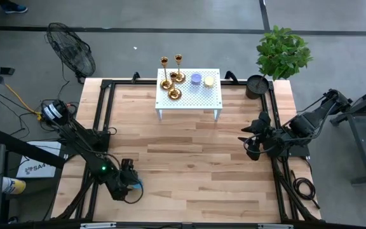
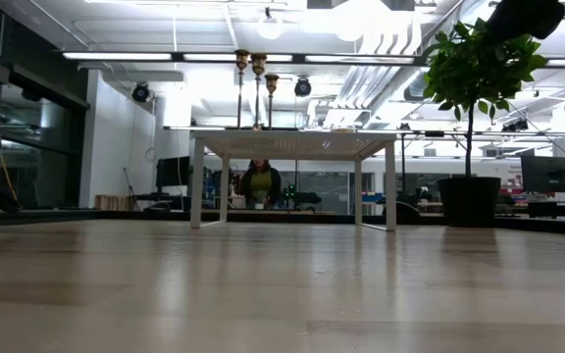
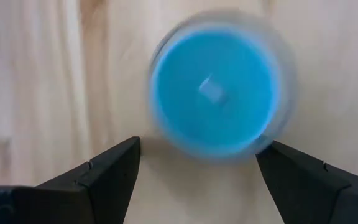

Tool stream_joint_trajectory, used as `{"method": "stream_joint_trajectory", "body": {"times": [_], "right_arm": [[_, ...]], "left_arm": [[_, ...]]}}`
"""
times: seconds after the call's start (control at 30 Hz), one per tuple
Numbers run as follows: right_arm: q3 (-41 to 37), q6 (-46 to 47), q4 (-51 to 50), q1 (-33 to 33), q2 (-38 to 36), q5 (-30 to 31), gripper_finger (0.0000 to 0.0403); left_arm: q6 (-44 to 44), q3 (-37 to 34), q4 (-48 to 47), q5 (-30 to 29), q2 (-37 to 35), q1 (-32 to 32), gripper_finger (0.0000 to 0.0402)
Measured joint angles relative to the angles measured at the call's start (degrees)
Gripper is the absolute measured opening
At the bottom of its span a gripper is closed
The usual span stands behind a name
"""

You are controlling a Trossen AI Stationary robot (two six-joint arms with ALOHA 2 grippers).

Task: Pick & Place candle stick holders
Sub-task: Put the blue scented candle on the shelf

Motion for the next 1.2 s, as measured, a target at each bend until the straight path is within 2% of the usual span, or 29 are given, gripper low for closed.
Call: {"method": "stream_joint_trajectory", "body": {"times": [0.47,0.73,0.83,1.07,1.2], "right_arm": [[0.0,-0.11,0.39,-0.02,0.0,-0.5,0.0177],[0.0,-0.36,0.37,-0.02,0.0,-0.5,0.0177],[0.0,-0.57,0.37,-0.02,0.0,-0.5,0.0177],[0.0,-1.34,0.33,-0.02,0.0,-0.49,0.0177],[0.0,-1.62,0.33,-0.02,0.0,-0.52,0.0177]], "left_arm": [[-4.89,0.07,6.24,-10.22,3.4,-0.01,0.0311],[-6.59,0.07,6.25,-11.0,4.0,-0.04,0.031],[-7.15,0.07,7.35,-11.36,4.59,-0.04,0.0296],[-8.28,0.04,8.92,-12.66,4.78,-0.04,0.0229],[-9.71,0.04,9.49,-13.93,4.78,-0.04,0.0227]]}}
